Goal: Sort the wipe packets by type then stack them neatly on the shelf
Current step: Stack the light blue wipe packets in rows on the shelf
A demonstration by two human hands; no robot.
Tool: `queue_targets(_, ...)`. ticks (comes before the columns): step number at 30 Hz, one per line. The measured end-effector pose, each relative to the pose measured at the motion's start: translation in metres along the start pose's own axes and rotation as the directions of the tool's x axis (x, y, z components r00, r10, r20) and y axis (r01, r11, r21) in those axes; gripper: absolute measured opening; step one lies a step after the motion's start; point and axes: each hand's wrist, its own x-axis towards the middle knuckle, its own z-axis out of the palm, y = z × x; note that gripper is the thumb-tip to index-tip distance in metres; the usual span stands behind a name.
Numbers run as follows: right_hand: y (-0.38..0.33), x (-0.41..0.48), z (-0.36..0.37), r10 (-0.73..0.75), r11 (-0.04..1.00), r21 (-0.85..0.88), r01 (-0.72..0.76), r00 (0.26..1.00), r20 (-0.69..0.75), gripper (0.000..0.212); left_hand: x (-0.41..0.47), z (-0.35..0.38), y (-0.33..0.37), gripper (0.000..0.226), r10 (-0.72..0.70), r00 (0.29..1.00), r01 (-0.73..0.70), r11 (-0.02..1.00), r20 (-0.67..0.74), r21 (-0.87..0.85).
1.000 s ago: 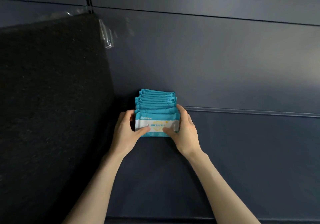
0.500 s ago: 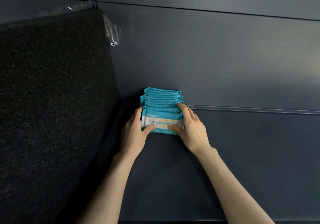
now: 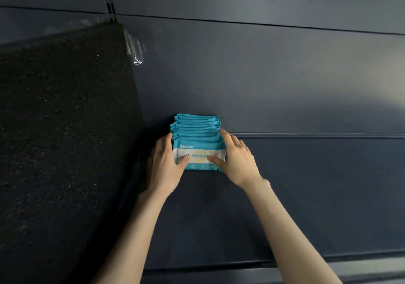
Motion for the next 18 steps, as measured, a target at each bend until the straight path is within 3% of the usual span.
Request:
queue_targets(10,0.018,-0.071,-0.068,0.094,0.996,0.032,-0.088,0.944,-0.317,0.037,-0.025,-0.007,0.074,0.034,0.377,0.924,-0.378,0.926,-0.064,-0.014)
queue_targets(18,0.091,-0.213,-0.117,0.249,0.957,0.002,-0.289,0.823,-0.51,0.027,-0.118,0.046,0.173,0.038,0.586,0.803,-0.563,0.806,0.11,-0.184)
